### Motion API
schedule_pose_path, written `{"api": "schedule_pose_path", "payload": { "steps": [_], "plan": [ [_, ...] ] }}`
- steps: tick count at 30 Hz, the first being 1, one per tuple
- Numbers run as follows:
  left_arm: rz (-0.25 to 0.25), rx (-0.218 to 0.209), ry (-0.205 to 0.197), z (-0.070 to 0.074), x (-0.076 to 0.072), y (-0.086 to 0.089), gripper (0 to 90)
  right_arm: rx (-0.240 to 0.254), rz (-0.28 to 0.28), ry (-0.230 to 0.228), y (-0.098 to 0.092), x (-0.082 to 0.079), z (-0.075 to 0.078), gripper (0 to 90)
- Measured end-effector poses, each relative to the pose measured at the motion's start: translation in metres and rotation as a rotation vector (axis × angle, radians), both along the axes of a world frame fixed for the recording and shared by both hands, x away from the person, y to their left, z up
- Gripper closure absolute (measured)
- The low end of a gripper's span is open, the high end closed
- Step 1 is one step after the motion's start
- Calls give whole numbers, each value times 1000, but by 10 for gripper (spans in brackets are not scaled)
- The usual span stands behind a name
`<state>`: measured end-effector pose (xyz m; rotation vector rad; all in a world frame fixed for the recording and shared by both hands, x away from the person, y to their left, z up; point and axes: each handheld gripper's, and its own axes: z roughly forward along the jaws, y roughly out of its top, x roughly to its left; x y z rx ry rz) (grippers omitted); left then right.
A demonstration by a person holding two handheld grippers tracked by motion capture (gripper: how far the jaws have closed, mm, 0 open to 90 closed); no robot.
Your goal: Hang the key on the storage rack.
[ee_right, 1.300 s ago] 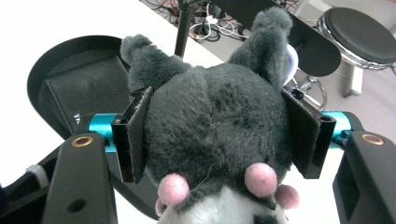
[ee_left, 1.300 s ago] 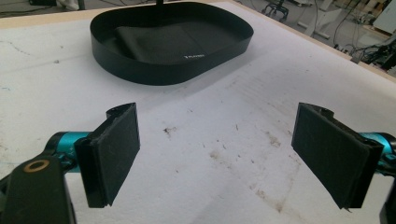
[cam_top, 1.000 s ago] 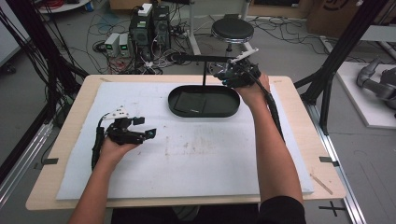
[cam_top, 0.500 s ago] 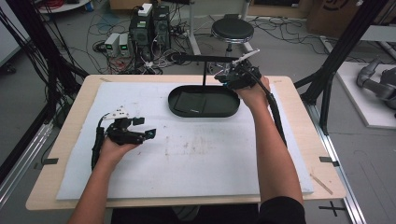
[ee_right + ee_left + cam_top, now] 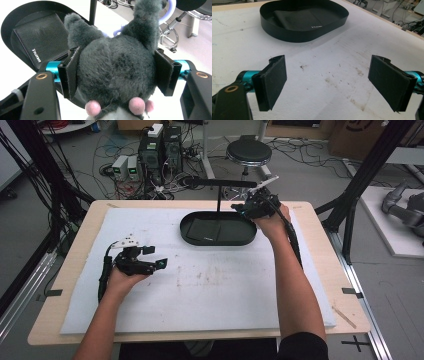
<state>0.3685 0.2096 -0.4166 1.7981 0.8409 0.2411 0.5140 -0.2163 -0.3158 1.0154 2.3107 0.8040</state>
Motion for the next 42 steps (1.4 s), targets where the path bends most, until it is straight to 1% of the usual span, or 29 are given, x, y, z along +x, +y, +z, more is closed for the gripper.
{"api": "schedule_pose_path", "payload": {
  "steps": [2, 5, 9, 10, 12, 17, 20, 21, 26, 29, 31, 33, 34, 38, 42],
  "plan": [
    [1, 1, 0, 0, 0, 0, 153, -8, 4, -9, 0, 0, 0, 317],
    [1, 1, 1, 0, 0, 0, 154, -7, -3, -5, 0, 0, -1, 318],
    [0, 3, 1, 0, 0, 0, 153, -22, -4, -15, 0, 1, -1, 318],
    [1, 1, 1, 0, 0, 0, 154, -19, -7, -12, 1, 1, -1, 318],
    [2, 1, 2, 0, 0, 0, 153, -34, -8, -25, 2, 1, -1, 317],
    [2, -1, 1, 0, 0, 0, 153, -30, -17, -37, 5, 2, -2, 315],
    [4, 0, 1, 0, 0, 1, 153, -42, -18, -47, 6, 2, -3, 297],
    [2, 0, 2, 0, 0, 1, 153, -44, -20, -46, 6, 2, -3, 285],
    [1, 2, 2, -1, 0, 1, 153, -45, -18, -10, 4, 3, -6, 216],
    [0, 1, 5, -1, 1, 1, 153, -26, -20, 17, 2, 3, -6, 205],
    [-3, 7, 5, -1, 1, 1, 153, -31, -13, 11, -1, 2, -4, 204],
    [0, 8, 4, -1, 1, 0, 153, -26, -12, 16, -2, 0, -2, 200],
    [1, 6, 4, -1, 0, 0, 153, -28, -13, 9, -4, -2, 1, 200],
    [1, 10, 1, 0, 0, 0, 154, -9, -17, 9, -9, -9, 8, 197],
    [1, 13, -8, 2, -1, 0, 153, 4, -15, -4, -16, -19, 18, 193]
  ]
}}
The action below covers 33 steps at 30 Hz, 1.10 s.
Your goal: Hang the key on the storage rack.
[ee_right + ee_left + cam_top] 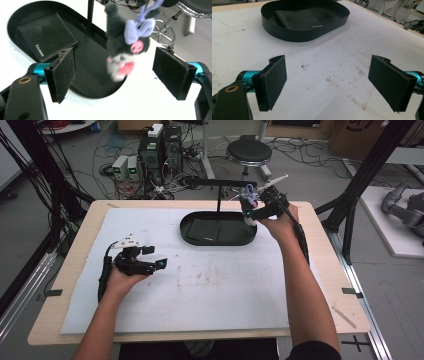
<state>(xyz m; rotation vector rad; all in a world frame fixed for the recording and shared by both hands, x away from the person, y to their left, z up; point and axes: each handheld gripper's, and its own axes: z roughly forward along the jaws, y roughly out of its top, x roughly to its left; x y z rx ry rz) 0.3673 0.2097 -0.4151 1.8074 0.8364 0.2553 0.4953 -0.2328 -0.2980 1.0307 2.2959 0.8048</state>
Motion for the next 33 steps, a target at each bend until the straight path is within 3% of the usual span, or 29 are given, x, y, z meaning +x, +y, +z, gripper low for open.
{"api": "schedule_pose_path", "payload": {
  "steps": [6, 12, 19, 24, 30, 33],
  "plan": [
    [9, 18, -4, 3, -2, -1, 153, 46, 1, -5, -14, -21, 15, 183],
    [18, 40, -26, 10, -5, -1, 153, 140, 20, -38, -33, -48, 17, 183],
    [1, 27, -50, 13, -7, -3, 153, 186, 42, -56, -45, -81, -12, 183],
    [1, 24, -53, 13, -7, -3, 154, 264, 80, -72, -48, -100, -35, 183],
    [10, 47, -41, 12, -6, -5, 153, 276, 55, -65, -57, -115, -58, 183],
    [8, 43, -49, 13, -7, -4, 153, 310, 43, -73, -65, -125, -69, 182]
  ]
}}
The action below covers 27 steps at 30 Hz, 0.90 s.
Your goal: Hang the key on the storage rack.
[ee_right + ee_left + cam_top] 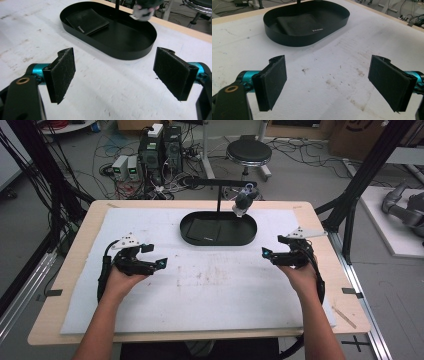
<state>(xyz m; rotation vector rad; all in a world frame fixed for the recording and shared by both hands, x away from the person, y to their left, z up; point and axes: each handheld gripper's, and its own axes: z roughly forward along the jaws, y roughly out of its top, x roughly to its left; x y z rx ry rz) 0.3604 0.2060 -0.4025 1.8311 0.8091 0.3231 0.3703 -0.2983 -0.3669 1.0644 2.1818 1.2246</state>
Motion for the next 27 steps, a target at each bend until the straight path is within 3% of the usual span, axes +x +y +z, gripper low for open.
{"api": "schedule_pose_path", "payload": {
  "steps": [6, 8, 27],
  "plan": [
    [9, 2, 2, -3, 1, -2, 153, 47, -41, -11, -15, -13, -24, 182],
    [10, -6, -4, -2, 1, -2, 153, 38, -37, 24, -17, -12, -29, 182],
    [25, -5, -3, -4, -1, 3, 153, 6, -67, 6, -15, -14, -36, 182]
  ]
}}
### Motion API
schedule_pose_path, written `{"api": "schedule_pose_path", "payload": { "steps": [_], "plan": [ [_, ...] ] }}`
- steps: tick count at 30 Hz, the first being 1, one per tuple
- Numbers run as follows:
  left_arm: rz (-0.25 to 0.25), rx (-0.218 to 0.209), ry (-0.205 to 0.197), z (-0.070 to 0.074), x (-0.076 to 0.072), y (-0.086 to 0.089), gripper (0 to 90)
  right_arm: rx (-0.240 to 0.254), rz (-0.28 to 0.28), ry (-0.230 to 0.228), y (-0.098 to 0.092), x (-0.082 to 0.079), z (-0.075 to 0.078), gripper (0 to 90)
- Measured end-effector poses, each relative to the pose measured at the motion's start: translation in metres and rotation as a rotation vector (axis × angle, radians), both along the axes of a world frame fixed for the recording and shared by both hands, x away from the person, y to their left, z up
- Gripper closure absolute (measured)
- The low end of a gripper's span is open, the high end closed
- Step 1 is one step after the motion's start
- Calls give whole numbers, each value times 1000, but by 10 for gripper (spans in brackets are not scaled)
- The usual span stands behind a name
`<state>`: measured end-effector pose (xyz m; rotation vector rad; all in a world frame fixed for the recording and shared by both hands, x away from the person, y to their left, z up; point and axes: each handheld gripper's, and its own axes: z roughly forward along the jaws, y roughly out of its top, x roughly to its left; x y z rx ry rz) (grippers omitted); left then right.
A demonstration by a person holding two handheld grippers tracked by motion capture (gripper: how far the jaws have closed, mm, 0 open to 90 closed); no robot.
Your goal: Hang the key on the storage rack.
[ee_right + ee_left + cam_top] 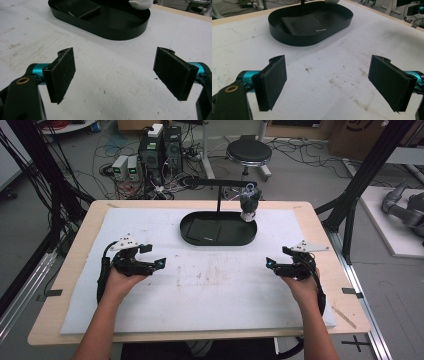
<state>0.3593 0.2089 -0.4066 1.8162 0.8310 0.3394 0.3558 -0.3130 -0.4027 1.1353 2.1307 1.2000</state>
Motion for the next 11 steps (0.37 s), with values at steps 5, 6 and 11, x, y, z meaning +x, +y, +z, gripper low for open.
{"api": "schedule_pose_path", "payload": {
  "steps": [5, 6, 11],
  "plan": [
    [6, 13, 1, 0, 0, 0, 153, 2, 5, 12, 0, 2, -2, 182],
    [8, 12, 0, 0, -1, 0, 153, 4, 7, 16, 0, 3, -3, 182],
    [-2, 16, 6, -1, 0, 1, 154, 2, 8, 15, -1, 5, -4, 182]
  ]
}}
